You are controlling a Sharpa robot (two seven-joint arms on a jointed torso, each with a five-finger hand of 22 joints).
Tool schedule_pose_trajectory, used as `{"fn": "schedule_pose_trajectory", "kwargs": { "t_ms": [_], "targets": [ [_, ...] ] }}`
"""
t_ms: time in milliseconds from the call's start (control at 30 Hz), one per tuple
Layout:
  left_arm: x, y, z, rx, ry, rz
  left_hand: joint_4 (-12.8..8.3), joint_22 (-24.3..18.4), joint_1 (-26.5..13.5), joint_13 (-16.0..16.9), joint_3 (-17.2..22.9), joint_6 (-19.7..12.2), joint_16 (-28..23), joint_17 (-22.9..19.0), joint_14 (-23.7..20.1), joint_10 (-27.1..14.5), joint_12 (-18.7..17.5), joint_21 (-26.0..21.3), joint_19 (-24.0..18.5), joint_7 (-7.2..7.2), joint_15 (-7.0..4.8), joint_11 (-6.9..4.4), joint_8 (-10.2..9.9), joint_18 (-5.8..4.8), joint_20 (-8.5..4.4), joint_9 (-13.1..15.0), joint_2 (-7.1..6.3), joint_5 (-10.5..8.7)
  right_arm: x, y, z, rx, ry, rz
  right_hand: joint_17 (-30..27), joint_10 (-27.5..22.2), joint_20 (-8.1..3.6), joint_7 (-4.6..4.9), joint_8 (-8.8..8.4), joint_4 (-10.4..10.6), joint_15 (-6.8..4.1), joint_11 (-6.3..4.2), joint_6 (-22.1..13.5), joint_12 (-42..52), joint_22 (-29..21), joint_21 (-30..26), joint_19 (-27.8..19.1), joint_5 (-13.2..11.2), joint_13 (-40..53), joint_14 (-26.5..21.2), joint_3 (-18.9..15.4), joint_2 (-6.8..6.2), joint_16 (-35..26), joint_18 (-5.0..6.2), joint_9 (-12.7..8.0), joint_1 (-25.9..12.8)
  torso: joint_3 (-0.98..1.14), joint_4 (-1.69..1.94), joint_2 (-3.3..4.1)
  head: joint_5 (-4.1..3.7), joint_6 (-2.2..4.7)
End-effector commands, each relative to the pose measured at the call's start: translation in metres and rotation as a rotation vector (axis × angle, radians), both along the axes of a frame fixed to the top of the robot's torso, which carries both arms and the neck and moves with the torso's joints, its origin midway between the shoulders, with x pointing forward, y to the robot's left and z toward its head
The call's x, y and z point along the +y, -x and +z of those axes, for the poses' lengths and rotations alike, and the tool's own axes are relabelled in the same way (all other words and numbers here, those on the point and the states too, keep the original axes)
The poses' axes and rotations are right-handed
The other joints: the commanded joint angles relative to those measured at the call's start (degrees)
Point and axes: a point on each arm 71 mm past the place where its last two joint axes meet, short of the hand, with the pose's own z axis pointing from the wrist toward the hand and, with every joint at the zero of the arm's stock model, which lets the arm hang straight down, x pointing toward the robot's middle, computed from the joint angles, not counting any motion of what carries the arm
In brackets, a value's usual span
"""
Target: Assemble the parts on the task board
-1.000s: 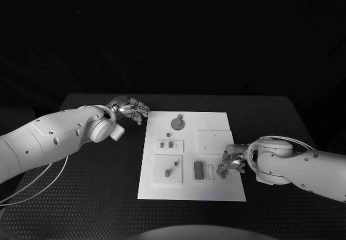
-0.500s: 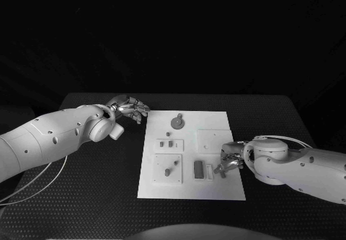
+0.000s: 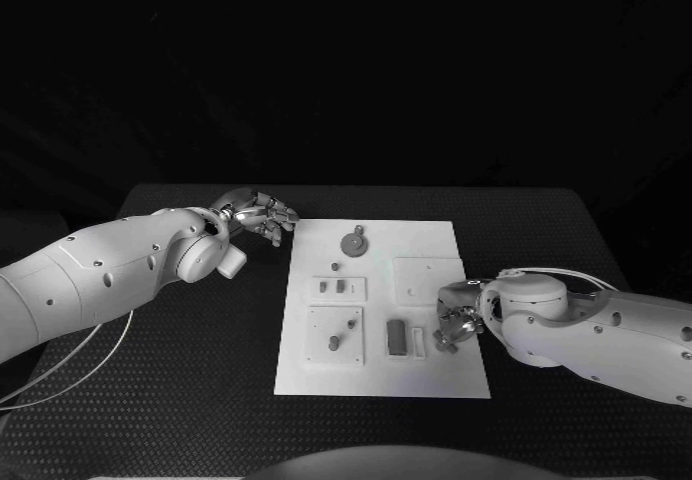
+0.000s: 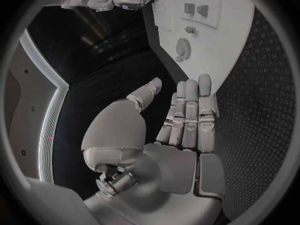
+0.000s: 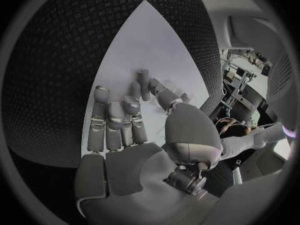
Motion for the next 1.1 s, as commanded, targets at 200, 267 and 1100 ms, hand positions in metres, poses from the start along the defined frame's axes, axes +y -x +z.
{"fn": "schedule_pose_trajectory", "kwargs": {
  "t_ms": [200,267,1100],
  "targets": [
    [-0.003,0.000,0.001,-0.003,0.005,-0.017,0.32,0.09,-0.62,0.10,0.01,0.07,-0.28,0.08,0.01,-1.32,0.34,-0.32,-0.06,0.24,-0.26,0.92,0.21,2.46,-0.27,0.07,-0.04,-0.19,-0.002,0.002,-0.008,-0.033,0.100,0.043,-0.03,0.00,0.16,3.23,-4.26,-0.11,-0.28,-0.28,-2.29,0.43,1.07,0.26,-0.20,0.32,-0.22,-0.22,-0.90,1.72,0.03,1.17,-2.40,2.61,0.06,-0.08,-0.05,-0.25,0.06],
    [-0.003,0.000,0.001,-0.003,0.005,-0.016,0.32,0.09,-0.62,0.10,0.01,0.07,-0.28,0.08,0.01,-1.33,0.36,-0.32,-0.06,0.24,-0.26,0.93,0.22,2.46,-0.27,0.07,-0.04,-0.19,-0.003,0.002,-0.008,-0.033,0.081,0.025,-0.05,0.04,0.17,3.20,-4.26,-0.09,-0.31,-0.31,-2.21,0.46,1.07,0.27,-0.19,0.32,-0.26,-0.19,-0.97,2.02,0.03,1.17,-2.41,2.79,0.07,-0.05,-0.04,-0.31,0.14],
    [-0.003,0.000,0.001,-0.003,0.003,-0.017,0.33,0.16,-0.61,0.16,0.03,0.08,-0.30,0.13,0.01,-1.45,0.53,-0.38,-0.04,0.23,-0.26,0.92,0.24,2.46,-0.28,0.08,-0.03,-0.18,-0.009,0.010,0.006,0.115,-0.277,-0.259,2.00,3.22,-0.61,2.21,-3.74,0.02,-0.96,-1.29,0.47,2.22,1.00,0.73,1.67,0.36,-0.16,3.15,-2.65,8.68,0.77,1.17,-2.56,-2.93,-0.03,0.03,0.00,-0.25,0.11]
  ]
}}
